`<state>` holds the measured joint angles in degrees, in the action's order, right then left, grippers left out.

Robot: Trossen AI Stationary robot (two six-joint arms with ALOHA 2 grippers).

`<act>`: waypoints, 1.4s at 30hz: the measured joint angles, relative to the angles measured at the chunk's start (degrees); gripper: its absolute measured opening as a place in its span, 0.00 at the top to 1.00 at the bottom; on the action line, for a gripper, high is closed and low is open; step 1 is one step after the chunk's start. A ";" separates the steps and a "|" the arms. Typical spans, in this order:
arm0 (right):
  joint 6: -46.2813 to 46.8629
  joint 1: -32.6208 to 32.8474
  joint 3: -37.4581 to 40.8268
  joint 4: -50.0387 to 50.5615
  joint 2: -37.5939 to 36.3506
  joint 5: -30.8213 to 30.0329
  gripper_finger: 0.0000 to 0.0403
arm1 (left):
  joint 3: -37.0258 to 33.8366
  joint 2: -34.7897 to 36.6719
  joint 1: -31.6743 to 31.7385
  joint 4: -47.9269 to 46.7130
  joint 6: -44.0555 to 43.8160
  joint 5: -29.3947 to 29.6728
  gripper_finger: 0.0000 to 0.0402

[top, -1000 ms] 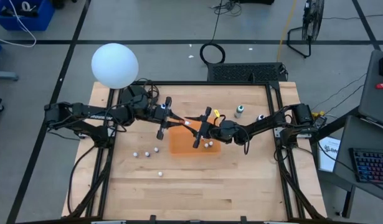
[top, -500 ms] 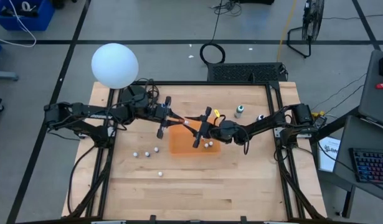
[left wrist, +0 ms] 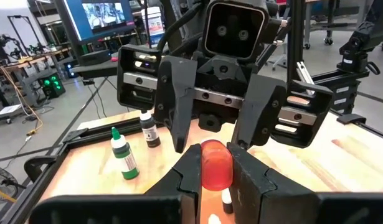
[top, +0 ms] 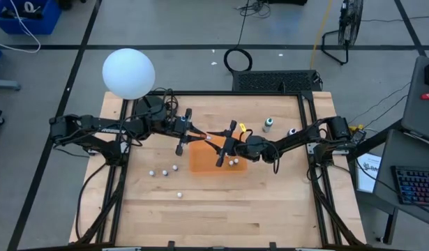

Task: Pick & Place food coloring
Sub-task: Put the small orange food coloring bottle into the orange bin

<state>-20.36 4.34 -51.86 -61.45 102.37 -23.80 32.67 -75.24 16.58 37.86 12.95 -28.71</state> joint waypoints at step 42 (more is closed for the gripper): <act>7.37 1.91 -16.09 58.41 -10.77 1.36 0.88 | 0.09 15.38 2.52 -10.41 -5.59 -1.11 0.37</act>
<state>-12.99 6.25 -67.94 -3.04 91.60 -22.43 32.75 -59.86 19.10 27.44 7.36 -29.82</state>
